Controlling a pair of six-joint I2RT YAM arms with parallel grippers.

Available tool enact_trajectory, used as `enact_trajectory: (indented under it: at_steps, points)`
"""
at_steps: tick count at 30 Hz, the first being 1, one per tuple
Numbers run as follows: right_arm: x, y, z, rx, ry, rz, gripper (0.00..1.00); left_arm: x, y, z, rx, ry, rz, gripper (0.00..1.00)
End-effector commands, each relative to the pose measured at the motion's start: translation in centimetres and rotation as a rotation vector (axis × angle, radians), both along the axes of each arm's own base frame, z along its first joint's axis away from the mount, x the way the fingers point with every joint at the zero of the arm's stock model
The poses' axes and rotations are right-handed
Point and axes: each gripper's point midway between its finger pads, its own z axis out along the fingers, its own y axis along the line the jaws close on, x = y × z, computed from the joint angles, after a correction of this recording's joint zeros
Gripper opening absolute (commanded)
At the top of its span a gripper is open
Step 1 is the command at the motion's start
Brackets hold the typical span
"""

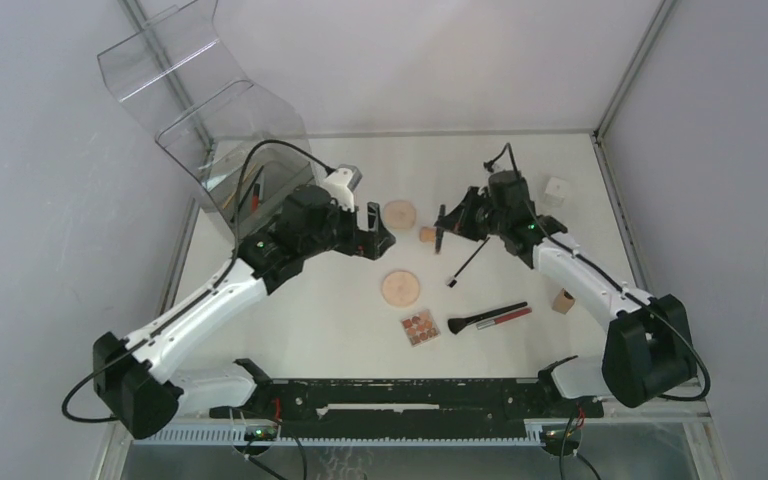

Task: Organize the makeup
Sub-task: Pick up the makeup from the center of the board, then place the makeup in the storage box.

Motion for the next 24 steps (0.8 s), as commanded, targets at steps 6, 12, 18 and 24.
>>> enact_trajectory:
  at_steps: [6,12,18,24]
  points:
    - [-1.2,5.1,4.4,0.307,-0.059,-0.080,0.00,-1.8,-7.4,0.0,-0.298,0.156,-0.259,0.98]
    - [-1.3,4.3,5.6,0.313,-0.114,-0.108,0.00,-2.4,-8.6,-1.8,-0.297,0.246,-0.305,0.88]
    - [-1.7,4.6,6.1,0.338,-0.130,-0.082,0.00,-1.8,-9.7,-2.3,-0.315,0.278,-0.318,0.81]
    - [-1.8,4.7,6.3,0.343,-0.141,-0.071,0.00,-1.1,-10.5,-1.6,-0.328,0.278,-0.326,0.71]
